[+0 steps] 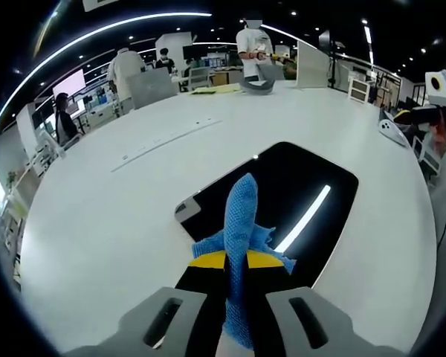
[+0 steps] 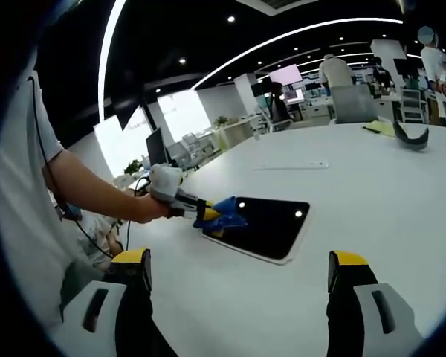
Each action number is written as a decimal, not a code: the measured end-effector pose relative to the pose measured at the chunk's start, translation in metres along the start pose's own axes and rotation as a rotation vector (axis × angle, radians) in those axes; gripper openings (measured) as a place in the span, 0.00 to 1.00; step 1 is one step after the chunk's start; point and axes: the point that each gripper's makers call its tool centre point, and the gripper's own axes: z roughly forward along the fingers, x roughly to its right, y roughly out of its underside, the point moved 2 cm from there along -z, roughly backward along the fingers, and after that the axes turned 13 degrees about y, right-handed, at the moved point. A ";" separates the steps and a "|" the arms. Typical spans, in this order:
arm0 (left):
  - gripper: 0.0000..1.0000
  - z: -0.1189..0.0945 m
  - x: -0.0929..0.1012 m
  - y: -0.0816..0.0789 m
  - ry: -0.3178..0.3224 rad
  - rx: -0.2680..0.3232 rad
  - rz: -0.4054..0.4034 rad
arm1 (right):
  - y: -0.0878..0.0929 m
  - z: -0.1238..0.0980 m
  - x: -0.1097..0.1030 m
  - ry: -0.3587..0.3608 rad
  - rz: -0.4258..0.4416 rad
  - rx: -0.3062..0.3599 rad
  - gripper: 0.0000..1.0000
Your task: Wipe the mirror surface with the cleaning cloth until all visible marks leave the cleaned area.
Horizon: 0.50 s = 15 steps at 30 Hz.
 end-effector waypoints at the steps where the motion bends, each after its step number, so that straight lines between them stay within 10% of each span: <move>1: 0.05 0.000 0.000 0.000 -0.001 0.000 -0.002 | 0.000 0.000 0.000 0.000 -0.001 -0.001 0.99; 15: 0.05 -0.002 -0.003 0.005 -0.004 -0.005 -0.007 | -0.001 -0.001 -0.002 -0.002 0.003 0.003 0.99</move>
